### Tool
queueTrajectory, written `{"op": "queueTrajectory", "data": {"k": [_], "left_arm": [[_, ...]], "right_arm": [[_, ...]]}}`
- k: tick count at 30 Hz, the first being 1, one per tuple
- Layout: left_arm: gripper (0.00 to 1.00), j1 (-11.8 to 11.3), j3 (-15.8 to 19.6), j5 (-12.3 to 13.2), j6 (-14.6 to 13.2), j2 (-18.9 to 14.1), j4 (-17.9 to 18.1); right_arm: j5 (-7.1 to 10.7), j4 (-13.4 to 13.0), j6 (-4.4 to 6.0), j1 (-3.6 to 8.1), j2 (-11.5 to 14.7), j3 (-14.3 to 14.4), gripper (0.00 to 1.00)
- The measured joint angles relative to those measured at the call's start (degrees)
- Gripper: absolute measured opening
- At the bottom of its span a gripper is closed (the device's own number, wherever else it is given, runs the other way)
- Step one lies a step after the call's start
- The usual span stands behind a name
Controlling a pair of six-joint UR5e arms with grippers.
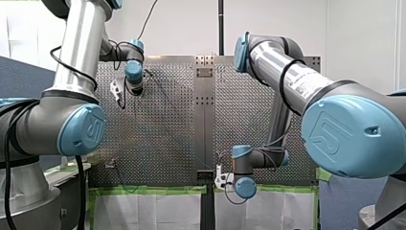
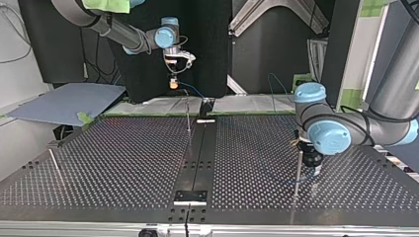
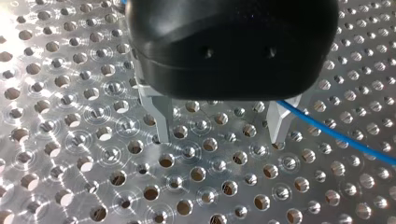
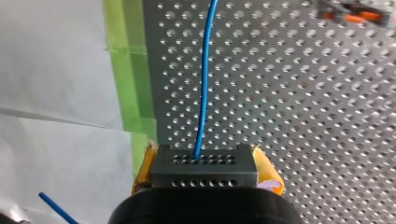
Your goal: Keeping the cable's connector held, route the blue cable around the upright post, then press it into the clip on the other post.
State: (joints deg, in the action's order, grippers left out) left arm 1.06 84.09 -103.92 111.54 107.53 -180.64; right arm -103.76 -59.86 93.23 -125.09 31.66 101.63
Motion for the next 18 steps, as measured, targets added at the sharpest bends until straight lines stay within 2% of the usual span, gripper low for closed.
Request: {"op": "queueTrajectory", "data": {"k": [12,18], "left_arm": [[1.00,0.19,0.00,-0.32,1.36,-0.01,-0.03],[1.00,0.21,0.00,-0.94,2.40,0.00,-0.01]], "right_arm": [[0.02,-5.76,-0.13,0.25,1.40,5.76,0.00],[0.49,-8.64,0.01,0.71,3.29,8.64,0.00]]}}
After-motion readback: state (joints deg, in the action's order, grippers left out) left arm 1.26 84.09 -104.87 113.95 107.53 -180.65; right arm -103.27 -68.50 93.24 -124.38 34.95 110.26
